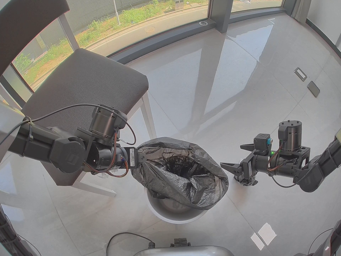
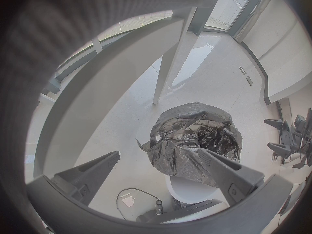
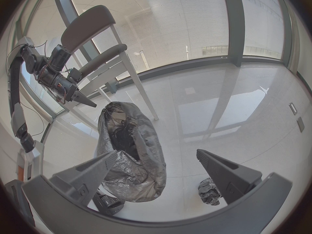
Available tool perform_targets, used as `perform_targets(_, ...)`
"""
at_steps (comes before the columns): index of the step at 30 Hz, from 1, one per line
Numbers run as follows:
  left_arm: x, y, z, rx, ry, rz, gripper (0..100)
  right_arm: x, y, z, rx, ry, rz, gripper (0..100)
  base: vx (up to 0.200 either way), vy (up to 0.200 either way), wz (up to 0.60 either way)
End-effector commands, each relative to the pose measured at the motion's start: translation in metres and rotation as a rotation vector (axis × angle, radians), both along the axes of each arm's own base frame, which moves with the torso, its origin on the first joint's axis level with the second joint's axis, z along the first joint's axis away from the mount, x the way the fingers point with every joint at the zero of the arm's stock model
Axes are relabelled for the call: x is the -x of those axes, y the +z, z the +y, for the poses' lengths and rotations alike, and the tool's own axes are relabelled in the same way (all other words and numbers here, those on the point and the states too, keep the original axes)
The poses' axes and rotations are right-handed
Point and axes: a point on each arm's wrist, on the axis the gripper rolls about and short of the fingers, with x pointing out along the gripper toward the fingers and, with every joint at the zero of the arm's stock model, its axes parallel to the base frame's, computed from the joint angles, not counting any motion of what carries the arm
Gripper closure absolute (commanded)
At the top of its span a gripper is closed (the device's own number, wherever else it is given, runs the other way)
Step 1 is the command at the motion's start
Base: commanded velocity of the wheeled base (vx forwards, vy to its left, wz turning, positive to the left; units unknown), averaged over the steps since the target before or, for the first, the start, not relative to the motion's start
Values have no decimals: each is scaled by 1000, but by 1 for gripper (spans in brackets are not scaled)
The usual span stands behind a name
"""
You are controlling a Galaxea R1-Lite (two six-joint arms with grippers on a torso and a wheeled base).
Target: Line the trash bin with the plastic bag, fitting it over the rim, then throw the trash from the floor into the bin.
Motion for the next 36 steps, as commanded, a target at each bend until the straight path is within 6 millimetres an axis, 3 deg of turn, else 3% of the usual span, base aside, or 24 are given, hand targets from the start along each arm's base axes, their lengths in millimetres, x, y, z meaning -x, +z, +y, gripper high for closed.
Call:
perform_targets(1, 10, 5, -1, 3, -18, -8, 0, 8, 1, 7, 10, 37, -6, 0, 0, 0, 0)
perform_targets(5, 22, 7, 0, -11, -39, -12, 0, 15, -3, 16, 44, 90, -12, 0, 0, 0, 0)
perform_targets(12, 63, 26, 23, -33, -97, -88, 0, 31, -10, 54, 61, 231, -1, 0, 0, 0, 0)
perform_targets(20, 97, 43, 41, -2, -157, -181, 0, 29, -32, 88, 99, 327, 24, 0, 0, 0, 0)
perform_targets(27, 103, 50, 41, 39, -193, -216, 0, 22, -53, 107, 117, 358, 55, 0, 0, 0, 0)
perform_targets(36, 105, 46, 42, 62, -210, -233, 0, 17, -58, 109, 119, 355, 59, 0, 0, 0, 0)
